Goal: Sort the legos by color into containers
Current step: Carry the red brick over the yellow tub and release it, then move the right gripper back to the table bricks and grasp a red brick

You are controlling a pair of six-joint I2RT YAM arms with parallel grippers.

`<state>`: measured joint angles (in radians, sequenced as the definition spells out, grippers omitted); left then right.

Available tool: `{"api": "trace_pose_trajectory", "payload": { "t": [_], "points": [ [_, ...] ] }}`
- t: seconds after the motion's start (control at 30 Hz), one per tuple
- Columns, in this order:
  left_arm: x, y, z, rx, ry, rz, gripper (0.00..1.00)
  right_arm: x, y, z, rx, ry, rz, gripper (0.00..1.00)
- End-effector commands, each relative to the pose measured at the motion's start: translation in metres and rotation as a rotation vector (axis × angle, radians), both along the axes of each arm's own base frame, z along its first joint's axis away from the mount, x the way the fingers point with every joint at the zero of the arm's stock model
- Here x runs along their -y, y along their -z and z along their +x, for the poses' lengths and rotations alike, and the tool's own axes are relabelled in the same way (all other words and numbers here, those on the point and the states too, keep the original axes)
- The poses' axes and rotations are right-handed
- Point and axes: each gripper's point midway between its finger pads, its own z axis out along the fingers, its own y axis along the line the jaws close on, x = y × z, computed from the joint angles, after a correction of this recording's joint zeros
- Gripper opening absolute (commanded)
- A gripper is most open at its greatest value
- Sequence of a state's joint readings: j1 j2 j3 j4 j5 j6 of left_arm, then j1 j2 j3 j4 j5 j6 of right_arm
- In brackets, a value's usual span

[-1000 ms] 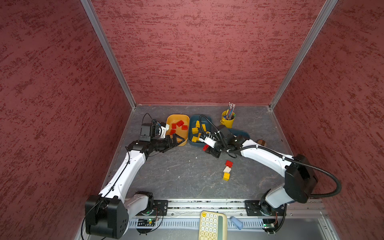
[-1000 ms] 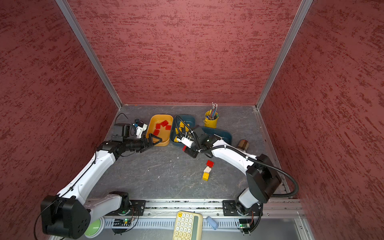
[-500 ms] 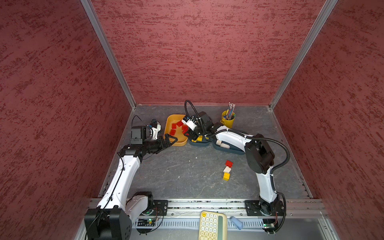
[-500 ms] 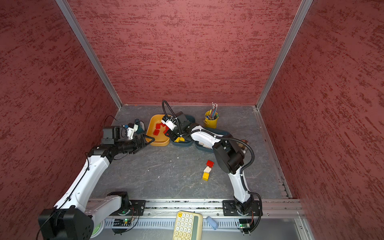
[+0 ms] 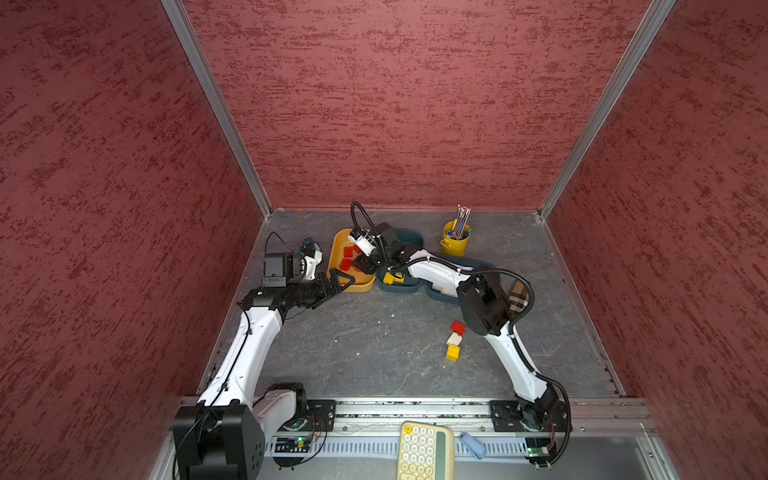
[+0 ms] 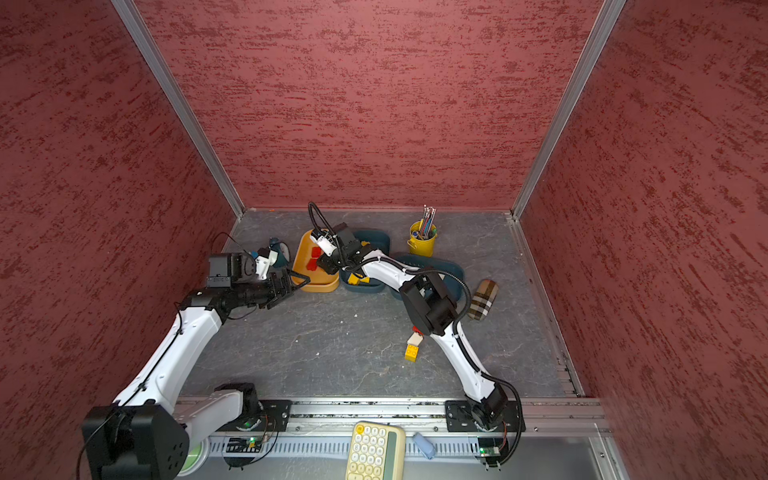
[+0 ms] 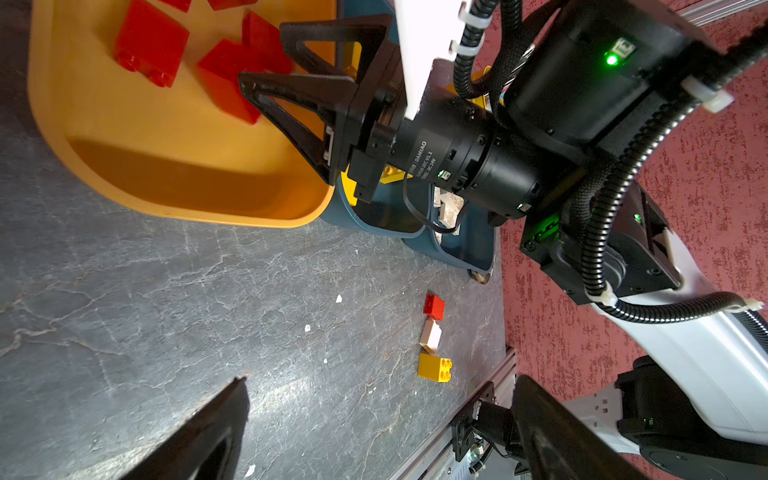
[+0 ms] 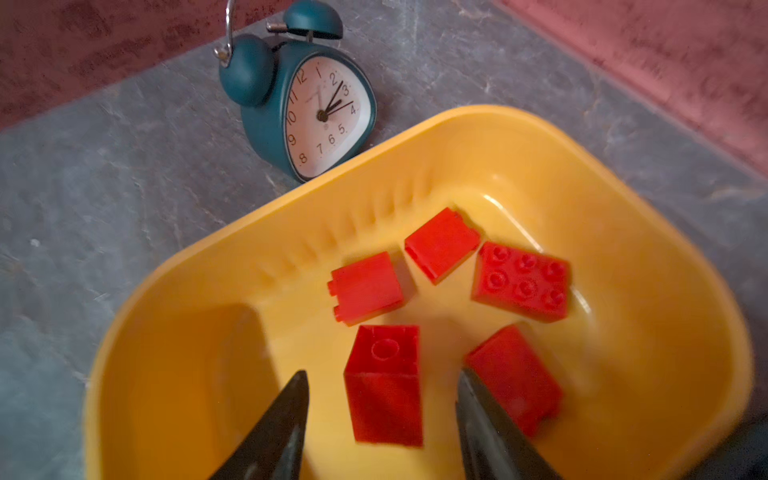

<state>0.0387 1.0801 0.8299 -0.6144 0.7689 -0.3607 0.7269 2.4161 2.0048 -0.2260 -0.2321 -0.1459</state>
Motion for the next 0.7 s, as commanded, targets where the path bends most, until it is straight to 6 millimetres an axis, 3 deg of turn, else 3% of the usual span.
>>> {"api": "trace_pose_trajectory", "payload": {
  "t": [0.0, 0.13, 0.3, 0.47, 0.67],
  "points": [
    [0.0, 0.001, 0.001, 0.026, 0.014, -0.003, 0.99, 0.005, -0.024, 0.01, 0.069, 0.034, -0.022, 0.67],
    [0.0, 0.002, -0.001, 0.024, 0.015, -0.004, 0.99, 0.027, -0.046, 0.0, 0.085, 0.04, -0.035, 0.71],
    [0.004, 0.002, -0.001, 0.019, 0.022, -0.031, 0.99, 0.07, -0.063, -0.043, 0.07, 0.022, -0.073, 0.75],
    [0.015, 0.002, -0.002, 0.016, 0.049, -0.045, 0.99, 0.133, -0.052, -0.101, -0.034, 0.018, -0.162, 0.78],
    [0.037, -0.002, -0.005, 0.017, 0.103, -0.029, 0.99, 0.208, -0.022, -0.163, -0.196, 0.115, -0.306, 0.79]
  ]
}}
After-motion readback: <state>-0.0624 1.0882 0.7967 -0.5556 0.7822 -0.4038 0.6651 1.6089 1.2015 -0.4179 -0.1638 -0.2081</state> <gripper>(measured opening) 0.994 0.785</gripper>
